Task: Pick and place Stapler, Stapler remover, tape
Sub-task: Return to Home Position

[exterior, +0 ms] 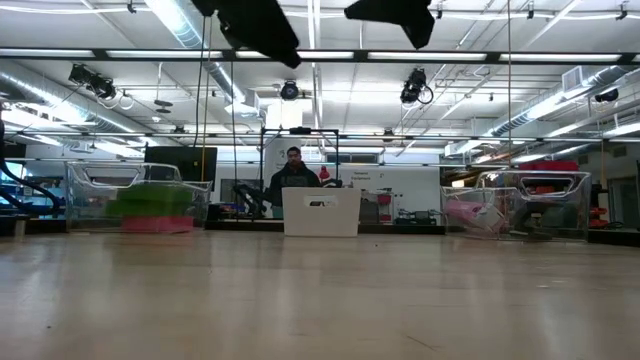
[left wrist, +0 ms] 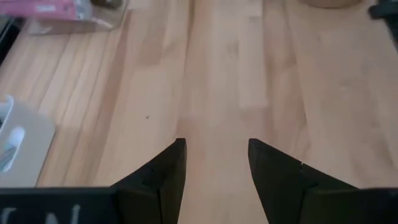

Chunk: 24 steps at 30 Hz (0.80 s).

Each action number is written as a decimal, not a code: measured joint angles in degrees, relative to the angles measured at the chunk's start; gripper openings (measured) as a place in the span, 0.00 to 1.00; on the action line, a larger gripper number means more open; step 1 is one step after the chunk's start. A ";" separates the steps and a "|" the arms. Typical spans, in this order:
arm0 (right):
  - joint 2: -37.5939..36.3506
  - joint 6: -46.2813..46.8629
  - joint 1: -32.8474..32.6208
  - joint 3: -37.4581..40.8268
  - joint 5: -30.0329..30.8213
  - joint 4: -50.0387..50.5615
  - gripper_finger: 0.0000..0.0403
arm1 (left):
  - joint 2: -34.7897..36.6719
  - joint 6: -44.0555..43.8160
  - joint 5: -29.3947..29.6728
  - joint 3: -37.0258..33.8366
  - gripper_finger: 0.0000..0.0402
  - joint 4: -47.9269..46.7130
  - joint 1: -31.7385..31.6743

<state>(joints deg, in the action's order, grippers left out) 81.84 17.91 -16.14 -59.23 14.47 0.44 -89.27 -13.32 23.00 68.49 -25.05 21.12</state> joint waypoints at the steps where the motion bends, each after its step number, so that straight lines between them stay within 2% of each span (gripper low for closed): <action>1: -1.12 0.00 0.00 1.42 -0.04 -2.07 0.52 | 0.33 0.00 -0.18 -0.02 0.44 0.18 0.00; 3: -4.08 0.02 -0.02 5.38 -0.42 -7.76 0.52 | 2.58 0.00 -0.71 -2.07 0.44 1.13 0.02; 5: -7.69 0.01 -0.02 10.62 -0.40 -14.82 0.52 | 5.59 -0.02 -1.05 -5.38 0.44 7.33 -0.11; 8: -13.38 0.01 0.00 19.57 -0.23 -24.15 0.52 | 11.13 -0.02 -1.07 -13.42 0.44 16.93 -0.24; 11: -20.74 0.01 0.16 27.83 -0.38 -28.78 0.52 | 16.44 -0.02 -1.32 -22.42 0.44 28.19 -0.72; 14: -28.20 0.00 0.26 35.76 -0.42 -28.96 0.52 | 20.95 -0.02 -1.30 -30.51 0.44 36.15 -0.94; 23: -47.36 0.04 0.26 58.25 -0.39 -28.95 0.52 | 32.46 -0.02 -1.28 -49.20 0.44 36.96 -1.03; 24: -49.02 0.00 0.26 58.21 -0.18 -22.10 0.52 | 33.42 -0.03 -1.26 -50.96 0.44 37.43 -1.07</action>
<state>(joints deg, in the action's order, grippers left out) 32.82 17.91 -15.88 -1.02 14.29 -21.67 -55.85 -13.35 21.74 17.53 12.39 20.06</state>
